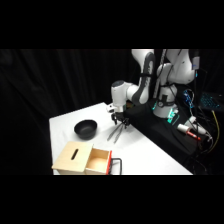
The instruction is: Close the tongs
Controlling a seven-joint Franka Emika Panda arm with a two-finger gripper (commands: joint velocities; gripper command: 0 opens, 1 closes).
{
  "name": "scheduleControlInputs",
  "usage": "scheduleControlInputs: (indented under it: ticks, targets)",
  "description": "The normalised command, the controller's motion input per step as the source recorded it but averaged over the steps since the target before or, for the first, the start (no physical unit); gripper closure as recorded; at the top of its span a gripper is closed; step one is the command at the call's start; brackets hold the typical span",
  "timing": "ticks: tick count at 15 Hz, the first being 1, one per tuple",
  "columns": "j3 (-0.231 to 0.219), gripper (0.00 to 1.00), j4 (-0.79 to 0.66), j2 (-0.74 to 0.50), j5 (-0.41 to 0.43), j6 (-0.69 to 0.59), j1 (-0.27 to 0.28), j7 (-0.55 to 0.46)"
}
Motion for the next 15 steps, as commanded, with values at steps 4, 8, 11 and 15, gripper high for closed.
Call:
scheduleControlInputs:
  ticks: [4,8,11,15]
  targets:
    - [0.172,0.0,0.14,0.18,0.016,0.1,-0.235,-0.2]
    - [0.139,0.44,0.13,0.14,0.041,0.09,-0.197,-0.16]
    - [0.068,0.68,0.09,0.08,-0.014,0.1,-0.102,-0.08]
    - [0.019,0.88,0.05,0.05,-0.072,0.08,-0.025,-0.02]
